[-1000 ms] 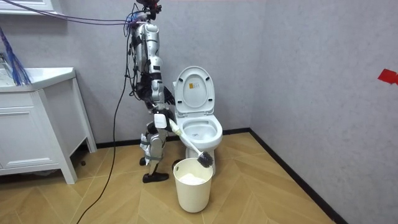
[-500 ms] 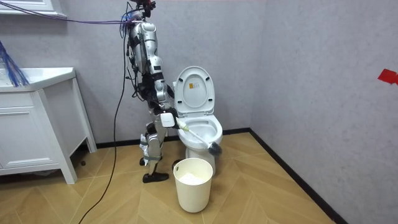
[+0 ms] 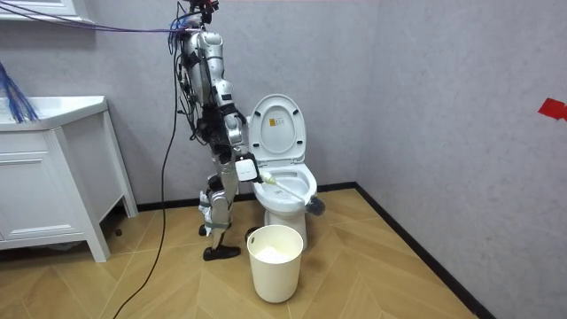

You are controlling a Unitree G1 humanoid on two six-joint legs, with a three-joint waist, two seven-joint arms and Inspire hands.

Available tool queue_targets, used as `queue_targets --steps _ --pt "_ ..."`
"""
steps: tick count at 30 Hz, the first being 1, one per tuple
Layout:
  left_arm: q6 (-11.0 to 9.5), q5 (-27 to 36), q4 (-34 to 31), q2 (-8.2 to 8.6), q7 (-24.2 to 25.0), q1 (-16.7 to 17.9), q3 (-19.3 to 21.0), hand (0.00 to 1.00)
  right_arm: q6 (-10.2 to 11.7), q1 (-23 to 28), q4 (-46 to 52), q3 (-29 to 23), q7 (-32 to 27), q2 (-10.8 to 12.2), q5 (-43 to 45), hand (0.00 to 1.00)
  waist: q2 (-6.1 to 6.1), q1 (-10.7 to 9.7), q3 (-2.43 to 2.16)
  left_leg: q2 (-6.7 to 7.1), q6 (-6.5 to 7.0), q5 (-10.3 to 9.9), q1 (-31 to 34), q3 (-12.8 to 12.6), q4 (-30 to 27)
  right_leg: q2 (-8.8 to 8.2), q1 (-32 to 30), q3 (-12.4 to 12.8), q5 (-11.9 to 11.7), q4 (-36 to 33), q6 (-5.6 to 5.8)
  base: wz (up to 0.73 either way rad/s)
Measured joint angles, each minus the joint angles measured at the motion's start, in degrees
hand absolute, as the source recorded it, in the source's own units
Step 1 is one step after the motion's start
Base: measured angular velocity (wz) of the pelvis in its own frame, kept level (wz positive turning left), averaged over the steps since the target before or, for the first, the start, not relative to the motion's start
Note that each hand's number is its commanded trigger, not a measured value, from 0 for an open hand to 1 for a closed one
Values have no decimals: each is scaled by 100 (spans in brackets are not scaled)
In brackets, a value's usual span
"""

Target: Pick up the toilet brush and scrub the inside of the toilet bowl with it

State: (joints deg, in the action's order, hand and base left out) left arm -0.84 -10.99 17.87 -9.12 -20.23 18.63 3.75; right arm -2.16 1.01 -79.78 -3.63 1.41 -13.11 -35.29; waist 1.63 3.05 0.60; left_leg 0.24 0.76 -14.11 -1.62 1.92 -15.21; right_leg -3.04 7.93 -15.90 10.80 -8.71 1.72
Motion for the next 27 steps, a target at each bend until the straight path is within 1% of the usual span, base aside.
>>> queue_targets --steps 2,4,6,7,9,11,14,16,17,21,23,27 --pt "-4 -4 -229 19 -129 30 -3 0 18 -12 0 0 3 1 68 100 -6 43 -3 0 0 0 2 2 0 0 20 0 0 1 0 2" --pt "-48 -20 -474 19 -177 146 -7 0 59 -34 0 22 16 8 115 100 -10 42 -8 2 0 0 3 15 -3 0 36 -7 0 0 0 2" --pt "-213 -187 -1003 19 -186 255 -20 0 114 -37 -4 28 28 32 273 100 16 48 -12 8 0 0 16 60 -14 2 46 -19 0 -2 0 9" --pt "-282 -256 -1138 19 -195 257 -20 0 139 -37 -6 26 33 39 343 100 24 47 -11 9 0 0 24 66 -14 2 46 -28 0 -4 0 8" --pt "-609 -509 -1472 18 -338 250 -32 0 241 -39 -5 27 59 96 534 100 56 42 -16 13 -2 1 48 90 -21 3 46 -35 1 -3 0 5" --pt "-694 -684 -1662 15 -429 248 -66 0 274 -24 -7 27 57 129 664 100 76 19 -29 19 -5 3 56 111 -23 3 44 -28 1 -1 0 2" --pt "-761 -891 -1886 7 -449 194 -70 0 342 17 -30 28 45 151 814 100 129 10 -43 30 -5 4 97 149 -44 0 31 -55 1 4 0 6" --pt "-787 -901 -2068 6 -449 194 -87 0 356 14 -30 29 48 153 849 100 165 11 -46 29 -5 4 101 149 -46 -2 22 -53 1 4 0 3" --pt "-833 -935 -2131 5 -449 179 -101 0 388 3 -28 29 49 152 879 100 176 20 -45 31 -4 3 99 146 -44 -6 23 -53 1 2 0 0" --pt "-890 -1040 -2160 -24 -446 44 -173 0 422 -109 -21 25 100 153 1075 100 181 20 -41 34 -4 4 91 146 -43 -9 25 -46 1 4 0 0" --pt "-903 -1122 -2282 -30 -443 39 -173 0 470 -129 -17 26 129 153 1147 100 184 25 -37 34 -4 4 89 146 -41 -9 24 -44 1 5 0 0" --pt "-953 -1127 -2380 -85 -437 39 -205 0 472 -234 -24 27 134 153 1304 100 177 13 -26 35 1 7 31 144 -12 -10 28 3 1 9 0 -2"
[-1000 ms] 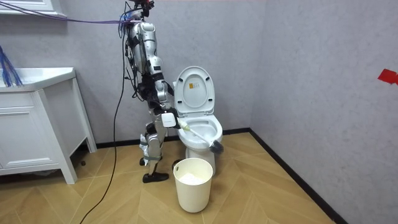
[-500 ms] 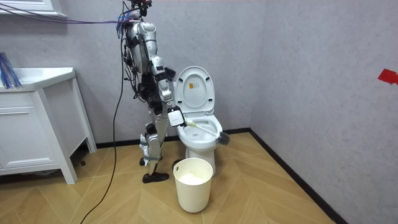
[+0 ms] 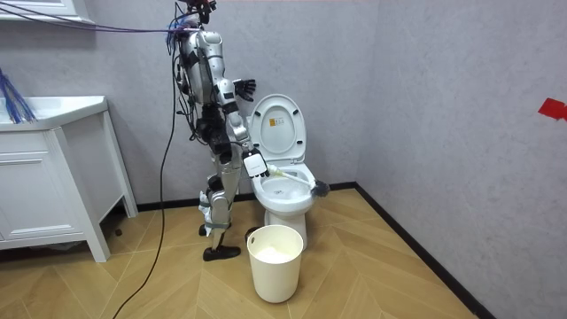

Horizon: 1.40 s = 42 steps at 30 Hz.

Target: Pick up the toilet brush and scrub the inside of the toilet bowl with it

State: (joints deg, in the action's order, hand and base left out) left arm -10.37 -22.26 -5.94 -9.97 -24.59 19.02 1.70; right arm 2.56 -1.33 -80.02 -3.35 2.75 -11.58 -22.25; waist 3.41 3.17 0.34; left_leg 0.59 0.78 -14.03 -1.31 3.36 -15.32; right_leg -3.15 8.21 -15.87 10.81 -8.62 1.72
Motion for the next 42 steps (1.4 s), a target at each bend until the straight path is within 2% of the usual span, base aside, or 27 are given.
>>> queue_targets --steps 4,10,15,21,29,35,38,42 --pt "0 -17 0 -11 5 0 -121 0 1 -59 -1 2 57 1 207 100 2 4 13 1 5 3 -22 -1 3 -7 -3 4 0 0 0 0" --pt "-2 -388 49 -29 12 1 -382 0 41 -108 8 41 112 -1 564 100 13 7 25 3 6 4 -27 -9 17 -8 2 -2 1 0 1 0" --pt "-8 -847 392 -309 185 15 -669 0 88 -231 23 48 132 -42 803 100 20 -25 30 -1 7 5 -31 -42 28 -8 -5 -3 1 1 2 0" --pt "57 -998 642 -403 395 190 -952 0 110 -235 59 212 257 -104 853 100 12 -28 26 -18 12 8 -47 -163 89 -17 -61 63 1 0 2 -10" --pt "129 -1313 1016 -444 646 206 -1139 0 110 -212 129 218 398 -172 982 100 -74 -179 7 -17 19 15 -106 -185 155 -15 -63 156 2 0 3 -3" --pt "149 -1612 1171 -471 833 208 -1222 0 103 -208 270 213 481 -182 1194 100 -26 -258 13 -19 23 27 -137 -280 191 -19 -85 181 2 -1 3 -7" --pt "142 -1614 1220 -472 870 249 -1221 0 102 -211 411 210 487 -190 1642 100 -10 -257 9 -24 23 27 -154 -325 196 -19 -88 191 2 -4 3 -8" --pt "130 -1594 1670 -480 885 287 -1243 0 106 -213 475 220 465 -196 2194 100 -11 -273 7 -30 23 27 -235 -334 252 -17 -31 149 2 0 3 -3"
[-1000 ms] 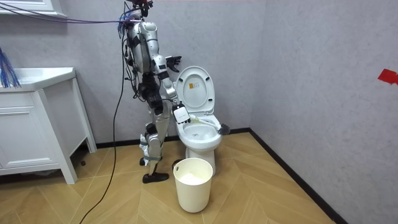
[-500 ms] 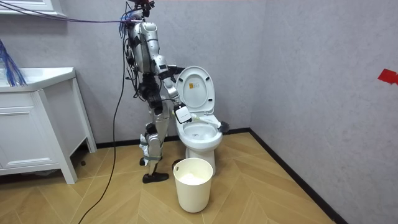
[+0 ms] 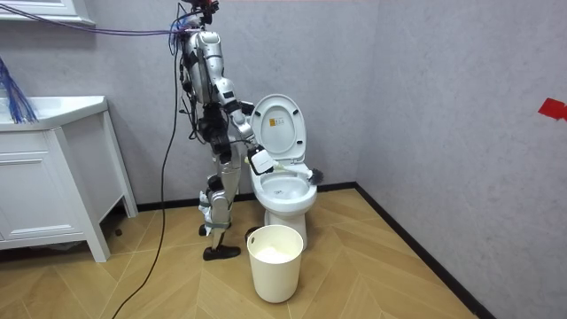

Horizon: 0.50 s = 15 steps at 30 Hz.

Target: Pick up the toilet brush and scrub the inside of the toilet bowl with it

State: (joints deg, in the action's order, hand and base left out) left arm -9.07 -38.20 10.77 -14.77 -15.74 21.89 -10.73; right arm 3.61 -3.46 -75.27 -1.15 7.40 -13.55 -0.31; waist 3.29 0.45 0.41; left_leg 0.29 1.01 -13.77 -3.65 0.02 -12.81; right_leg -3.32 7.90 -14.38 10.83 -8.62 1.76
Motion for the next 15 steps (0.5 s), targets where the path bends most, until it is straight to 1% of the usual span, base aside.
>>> queue_targets --steps 2,4,6,8,9,11,12,14,15 --pt "-19 0 100 -1 -8 -47 -37 0 -7 1 80 3 -56 -17 276 100 -11 5 -9 -1 0 0 -4 10 -2 0 -3 9 0 -13 0 0" --pt "-41 -47 225 -70 -35 -88 -86 0 -14 2 225 166 -153 -82 708 100 -23 5 -23 -5 0 0 -11 0 -7 0 -3 11 0 -16 0 0" --pt "-2 -142 248 -191 2 -84 -131 0 -42 4 416 275 -298 -155 1293 100 -50 5 -34 -5 -1 1 -15 -15 -18 1 5 5 0 -14 0 0" --pt "12 -147 315 -232 0 -130 -188 0 -81 2 566 297 -414 -183 1781 100 -47 12 -33 -5 -1 2 -14 -27 -18 0 0 -2 0 -14 0 -2" --pt "20 -151 327 -232 3 -143 -191 0 -111 2 629 357 -447 -196 1932 100 -60 21 -39 -7 -1 2 -11 -39 -17 0 -12 -2 0 -14 0 -9" --pt "7 -152 382 -242 27 -171 -196 0 -126 28 930 462 -499 -228 2529 100 -63 110 -38 -29 -2 3 28 -131 10 1 -127 -1 -2 -38 -3 -20" --pt "6 -150 388 -243 48 -209 -200 0 -127 63 1103 511 -511 -244 2796 100 -71 131 -44 -38 -2 3 61 -146 14 4 -170 -1 -3 -62 -5 -16" --pt "3 -151 384 -242 87 -219 -210 0 -144 164 1386 556 -546 -257 3099 100 -101 154 -69 -45 -6 5 98 -159 6 5 -209 1 -3 -118 -5 -3" --pt "2 -151 384 -241 96 -219 -215 0 -156 198 1493 562 -546 -259 3204 100 -108 156 -73 -45 -7 5 101 -159 5 4 -210 4 -3 -118 -5 0"
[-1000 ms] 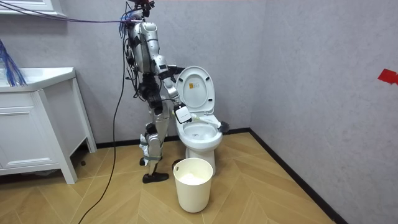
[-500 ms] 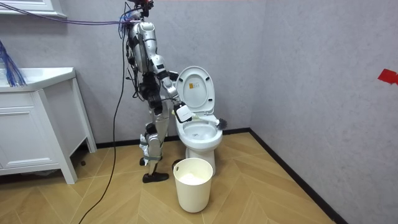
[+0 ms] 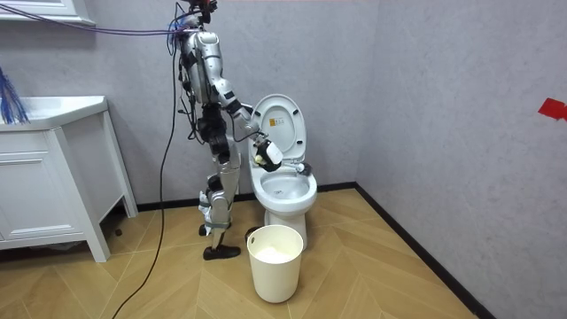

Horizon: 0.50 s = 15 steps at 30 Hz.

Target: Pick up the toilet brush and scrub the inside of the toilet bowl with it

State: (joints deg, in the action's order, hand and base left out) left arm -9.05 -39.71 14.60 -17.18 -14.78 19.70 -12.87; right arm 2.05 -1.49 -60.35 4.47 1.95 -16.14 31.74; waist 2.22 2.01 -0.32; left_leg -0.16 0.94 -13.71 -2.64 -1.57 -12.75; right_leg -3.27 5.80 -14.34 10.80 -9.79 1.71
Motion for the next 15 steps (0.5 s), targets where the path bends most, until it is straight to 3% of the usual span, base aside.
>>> queue_targets --steps 6,15 --pt "0 -2 -7 -1 20 -1 -20 0 -91 524 1031 377 22 -30 1258 100 -27 42 -15 -1 0 3 11 -1 -8 0 -12 0 0 8 0 0" --pt "22 1 24 -2 19 -192 -76 0 -312 955 1225 795 59 -74 2350 100 17 133 -4 8 7 24 221 14 -6 -12 -169 -14 2 -25 -3 1"
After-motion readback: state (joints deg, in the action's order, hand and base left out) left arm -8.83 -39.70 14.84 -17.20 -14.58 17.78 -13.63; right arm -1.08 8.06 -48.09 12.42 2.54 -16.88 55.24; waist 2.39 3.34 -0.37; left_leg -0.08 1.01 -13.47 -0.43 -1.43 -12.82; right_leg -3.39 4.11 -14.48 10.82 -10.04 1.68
